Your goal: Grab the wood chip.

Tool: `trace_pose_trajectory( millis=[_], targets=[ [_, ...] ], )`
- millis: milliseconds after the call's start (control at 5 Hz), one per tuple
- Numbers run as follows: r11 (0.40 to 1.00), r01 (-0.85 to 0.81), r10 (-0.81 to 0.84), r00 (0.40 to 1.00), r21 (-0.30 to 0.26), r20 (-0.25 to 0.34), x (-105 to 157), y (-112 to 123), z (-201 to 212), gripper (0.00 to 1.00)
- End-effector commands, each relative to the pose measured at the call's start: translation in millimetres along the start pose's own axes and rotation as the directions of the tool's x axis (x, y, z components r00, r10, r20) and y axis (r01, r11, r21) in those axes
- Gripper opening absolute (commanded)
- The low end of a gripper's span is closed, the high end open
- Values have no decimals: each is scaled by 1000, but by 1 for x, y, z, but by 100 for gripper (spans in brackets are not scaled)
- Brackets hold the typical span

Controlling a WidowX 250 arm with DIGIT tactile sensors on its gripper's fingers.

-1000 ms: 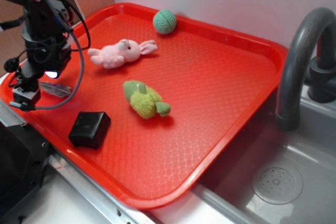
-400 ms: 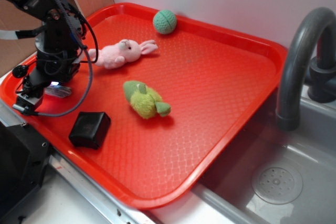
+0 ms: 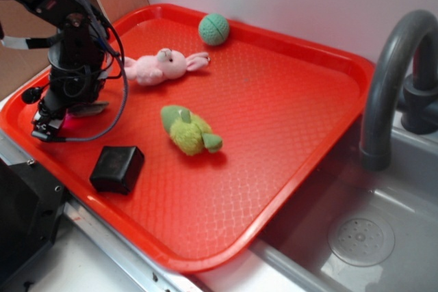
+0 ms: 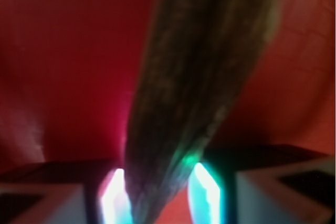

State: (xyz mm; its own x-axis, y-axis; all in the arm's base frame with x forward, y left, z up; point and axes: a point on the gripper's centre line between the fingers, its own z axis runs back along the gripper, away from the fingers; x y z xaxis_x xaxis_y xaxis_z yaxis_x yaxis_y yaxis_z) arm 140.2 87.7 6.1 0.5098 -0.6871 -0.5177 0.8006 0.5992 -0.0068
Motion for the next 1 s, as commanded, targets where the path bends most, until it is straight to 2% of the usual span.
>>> trace_pose_trajectory(
  millis=[0,200,400,600,800],
  targets=[
    [1000,-23,24,999,-8,32,5,-2,5,0],
    [955,-295,293,921,-31,258,-18,5,50,0],
    [856,-487,516,796,-172,317,-27,3,104,0],
    [707,-605,705,639,-366,307,-44,-10,154,0],
    [512,-697,857,450,-502,251,-54,-13,182,0]
  ],
)
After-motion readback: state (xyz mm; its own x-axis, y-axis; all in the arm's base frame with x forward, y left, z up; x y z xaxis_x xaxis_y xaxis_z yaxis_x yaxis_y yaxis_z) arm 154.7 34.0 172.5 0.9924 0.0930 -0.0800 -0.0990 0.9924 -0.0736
